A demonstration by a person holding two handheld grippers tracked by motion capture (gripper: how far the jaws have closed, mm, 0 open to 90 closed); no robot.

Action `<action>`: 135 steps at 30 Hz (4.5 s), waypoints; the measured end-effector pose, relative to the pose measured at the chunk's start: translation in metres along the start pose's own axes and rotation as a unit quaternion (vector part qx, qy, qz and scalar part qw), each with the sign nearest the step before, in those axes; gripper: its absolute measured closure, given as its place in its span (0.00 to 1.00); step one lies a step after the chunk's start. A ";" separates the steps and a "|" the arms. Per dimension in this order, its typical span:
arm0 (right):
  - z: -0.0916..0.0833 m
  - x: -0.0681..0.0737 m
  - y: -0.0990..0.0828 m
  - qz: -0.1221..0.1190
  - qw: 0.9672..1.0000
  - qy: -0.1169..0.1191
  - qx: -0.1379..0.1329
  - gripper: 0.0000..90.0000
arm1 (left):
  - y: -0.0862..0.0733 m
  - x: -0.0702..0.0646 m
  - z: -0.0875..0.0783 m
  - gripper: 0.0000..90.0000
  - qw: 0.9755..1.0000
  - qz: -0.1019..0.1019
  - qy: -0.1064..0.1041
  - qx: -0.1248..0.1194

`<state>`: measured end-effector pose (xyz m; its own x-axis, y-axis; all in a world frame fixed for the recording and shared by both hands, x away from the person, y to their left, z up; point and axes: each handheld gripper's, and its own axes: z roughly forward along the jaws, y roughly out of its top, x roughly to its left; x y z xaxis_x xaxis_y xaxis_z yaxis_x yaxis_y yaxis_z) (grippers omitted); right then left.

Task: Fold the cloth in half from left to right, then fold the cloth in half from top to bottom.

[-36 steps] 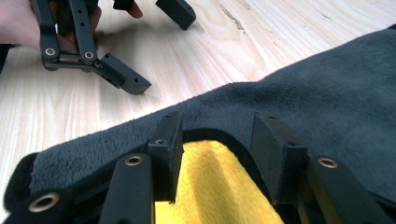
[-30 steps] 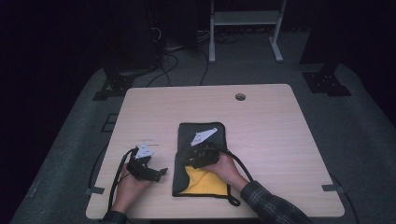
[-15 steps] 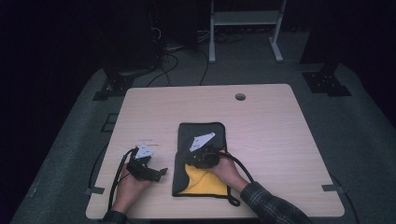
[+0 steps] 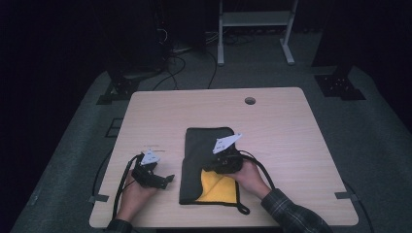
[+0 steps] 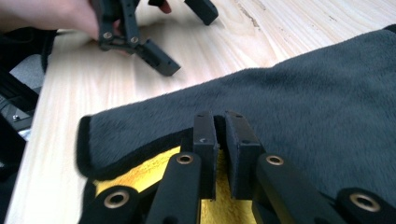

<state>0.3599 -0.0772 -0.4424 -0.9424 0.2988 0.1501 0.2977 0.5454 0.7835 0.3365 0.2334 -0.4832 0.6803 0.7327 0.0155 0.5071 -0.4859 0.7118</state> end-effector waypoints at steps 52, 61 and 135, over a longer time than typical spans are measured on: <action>-0.085 0.011 -0.068 0.043 0.998 -0.033 0.014 0.38 | 0.009 0.003 -0.003 0.00 0.999 -0.014 -0.016 -0.026; -0.087 -0.027 -0.052 0.054 0.993 -0.102 -0.005 0.37 | 0.045 0.010 0.001 0.02 0.999 -0.013 -0.027 -0.038; -0.008 -0.139 -0.020 0.090 0.981 -0.169 0.031 0.91 | 0.116 0.050 0.098 0.91 0.998 -0.010 -0.069 -0.008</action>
<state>0.4836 -0.1359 -0.4744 -0.7723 0.6319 0.0655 0.4736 0.5040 0.7223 0.4810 0.1669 -0.4682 0.7371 0.6691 -0.0946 0.5136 -0.4637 0.7219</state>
